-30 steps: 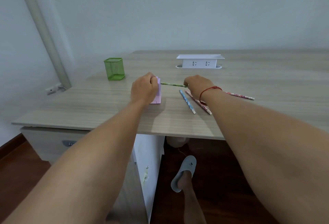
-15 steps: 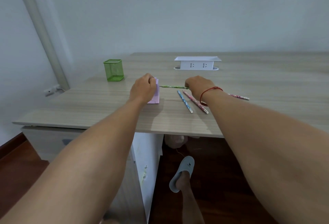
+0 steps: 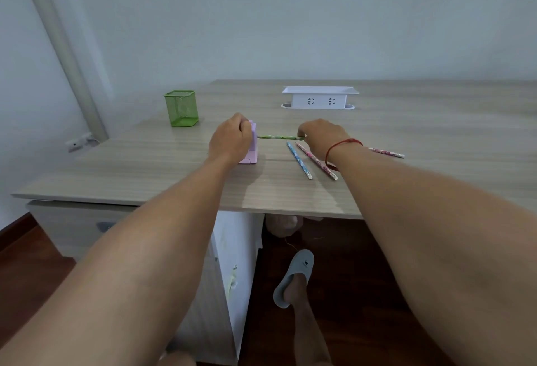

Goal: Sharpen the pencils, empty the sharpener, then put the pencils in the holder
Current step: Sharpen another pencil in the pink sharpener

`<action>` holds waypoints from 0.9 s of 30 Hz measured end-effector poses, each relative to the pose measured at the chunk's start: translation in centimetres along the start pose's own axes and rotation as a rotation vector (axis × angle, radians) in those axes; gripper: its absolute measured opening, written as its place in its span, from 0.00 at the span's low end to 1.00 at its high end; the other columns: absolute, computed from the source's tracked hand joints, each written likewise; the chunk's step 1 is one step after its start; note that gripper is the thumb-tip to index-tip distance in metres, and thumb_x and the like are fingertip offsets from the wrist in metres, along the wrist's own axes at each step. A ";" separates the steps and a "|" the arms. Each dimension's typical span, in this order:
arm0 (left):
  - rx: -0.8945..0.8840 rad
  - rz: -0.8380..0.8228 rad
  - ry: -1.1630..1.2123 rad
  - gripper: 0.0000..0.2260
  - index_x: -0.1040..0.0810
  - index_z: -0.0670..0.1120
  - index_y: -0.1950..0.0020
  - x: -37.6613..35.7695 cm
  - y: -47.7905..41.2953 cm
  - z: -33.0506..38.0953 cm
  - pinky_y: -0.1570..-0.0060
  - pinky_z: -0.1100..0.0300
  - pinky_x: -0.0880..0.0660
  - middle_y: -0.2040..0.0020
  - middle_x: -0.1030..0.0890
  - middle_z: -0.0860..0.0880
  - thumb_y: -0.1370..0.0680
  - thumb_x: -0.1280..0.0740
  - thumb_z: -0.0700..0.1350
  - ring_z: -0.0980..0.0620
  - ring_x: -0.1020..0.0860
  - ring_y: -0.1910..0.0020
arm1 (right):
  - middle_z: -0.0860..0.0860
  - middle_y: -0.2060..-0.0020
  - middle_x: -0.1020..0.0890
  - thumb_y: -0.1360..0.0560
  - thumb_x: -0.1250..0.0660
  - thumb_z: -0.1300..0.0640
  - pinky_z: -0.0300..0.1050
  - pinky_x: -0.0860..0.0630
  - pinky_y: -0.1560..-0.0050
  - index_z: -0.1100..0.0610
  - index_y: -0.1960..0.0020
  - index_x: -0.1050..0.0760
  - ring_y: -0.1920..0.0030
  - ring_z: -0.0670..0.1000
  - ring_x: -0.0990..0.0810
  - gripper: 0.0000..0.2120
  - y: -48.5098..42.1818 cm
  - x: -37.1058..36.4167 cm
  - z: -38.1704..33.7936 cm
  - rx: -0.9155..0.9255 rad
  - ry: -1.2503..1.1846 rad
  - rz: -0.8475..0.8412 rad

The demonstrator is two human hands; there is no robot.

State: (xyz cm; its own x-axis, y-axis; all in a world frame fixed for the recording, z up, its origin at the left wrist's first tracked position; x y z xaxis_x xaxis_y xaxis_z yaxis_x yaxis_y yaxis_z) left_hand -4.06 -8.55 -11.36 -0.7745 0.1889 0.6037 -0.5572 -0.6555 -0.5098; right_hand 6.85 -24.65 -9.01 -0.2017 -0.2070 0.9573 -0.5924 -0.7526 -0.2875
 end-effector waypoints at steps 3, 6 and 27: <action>-0.001 -0.010 0.002 0.13 0.24 0.42 0.47 0.0 0.1 0.2 0.56 0.57 0.33 0.44 0.19 0.46 0.20 0.47 0.43 0.43 0.24 0.48 | 0.56 0.40 0.23 0.21 0.44 0.66 0.48 0.27 0.45 0.55 0.37 0.25 0.41 0.58 0.23 0.17 -0.6 -0.5 -0.7 0.014 -0.010 0.025; -0.007 -0.027 -0.015 0.13 0.24 0.42 0.46 0.2 0.0 0.1 0.56 0.58 0.34 0.44 0.19 0.46 0.20 0.47 0.43 0.43 0.24 0.48 | 0.56 0.43 0.21 0.21 0.44 0.65 0.48 0.26 0.49 0.57 0.41 0.23 0.44 0.58 0.21 0.14 -1.4 -1.3 -1.6 0.016 -0.020 0.040; -0.094 0.144 -0.028 0.14 0.25 0.38 0.51 -1.3 0.3 0.1 0.26 0.50 0.45 0.53 0.19 0.41 0.23 0.49 0.42 0.41 0.24 0.50 | 0.59 0.44 0.20 0.21 0.43 0.67 0.49 0.25 0.50 0.61 0.42 0.23 0.44 0.61 0.21 0.13 -3.4 -1.7 -3.8 0.137 0.068 0.084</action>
State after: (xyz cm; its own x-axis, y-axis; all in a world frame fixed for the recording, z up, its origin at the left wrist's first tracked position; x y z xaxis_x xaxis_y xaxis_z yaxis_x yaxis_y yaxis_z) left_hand -3.15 -9.11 -12.25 -0.8403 0.0766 0.5367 -0.4677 -0.6031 -0.6462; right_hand 6.22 -19.40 -9.80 -0.3009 -0.2334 0.9246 -0.4603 -0.8136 -0.3552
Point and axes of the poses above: each hand's wrist, its own y-axis away from the middle knuckle, its own x-axis out of the back of the hand, z = x × y, the point moved 1 cm from there along -y, towards the middle knuckle
